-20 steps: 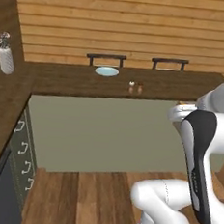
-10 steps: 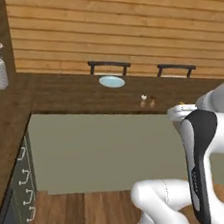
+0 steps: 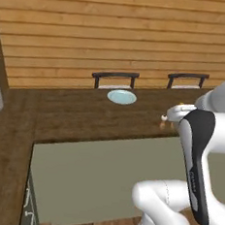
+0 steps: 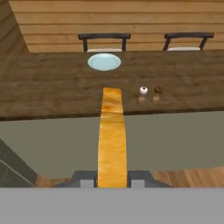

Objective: Start the toaster. Once the lever pops up, take the bread to the plate on the dining counter.

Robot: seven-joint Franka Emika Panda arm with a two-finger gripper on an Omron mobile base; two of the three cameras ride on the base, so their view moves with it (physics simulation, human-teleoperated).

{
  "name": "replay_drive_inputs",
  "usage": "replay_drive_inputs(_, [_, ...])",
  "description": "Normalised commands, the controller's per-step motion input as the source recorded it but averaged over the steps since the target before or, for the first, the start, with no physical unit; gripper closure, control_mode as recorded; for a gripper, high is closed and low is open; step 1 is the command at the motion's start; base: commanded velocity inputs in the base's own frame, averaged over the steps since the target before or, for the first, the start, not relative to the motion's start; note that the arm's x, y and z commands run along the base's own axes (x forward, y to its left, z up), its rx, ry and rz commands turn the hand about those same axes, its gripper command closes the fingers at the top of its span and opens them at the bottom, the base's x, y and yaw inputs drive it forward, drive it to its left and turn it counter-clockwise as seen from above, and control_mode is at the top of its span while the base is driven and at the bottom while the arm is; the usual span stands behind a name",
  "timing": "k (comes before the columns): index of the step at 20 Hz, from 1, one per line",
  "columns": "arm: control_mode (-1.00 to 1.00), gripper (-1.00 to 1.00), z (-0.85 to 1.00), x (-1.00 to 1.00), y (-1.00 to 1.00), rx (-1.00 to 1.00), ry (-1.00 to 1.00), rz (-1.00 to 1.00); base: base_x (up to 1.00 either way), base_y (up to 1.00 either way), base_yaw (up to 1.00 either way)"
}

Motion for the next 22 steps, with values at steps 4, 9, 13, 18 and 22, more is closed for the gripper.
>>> replay_drive_inputs(4, [1.0,1.0,0.0,0.0,0.0,0.0,0.0,0.0,0.74,0.0,-0.01])
replay_drive_inputs(9, [1.0,1.0,0.0,0.0,0.0,0.0,0.0,0.0,0.65,0.0,0.03])
replay_drive_inputs(13, [1.0,1.0,0.0,0.0,0.0,0.0,0.0,0.0,0.5,-0.04,0.1])
replay_drive_inputs(18, [1.0,1.0,0.0,0.0,0.0,0.0,0.0,0.0,0.47,-0.07,0.11])
replay_drive_inputs(22, [1.0,1.0,0.0,0.0,0.0,0.0,0.0,0.0,0.46,-0.11,0.07])
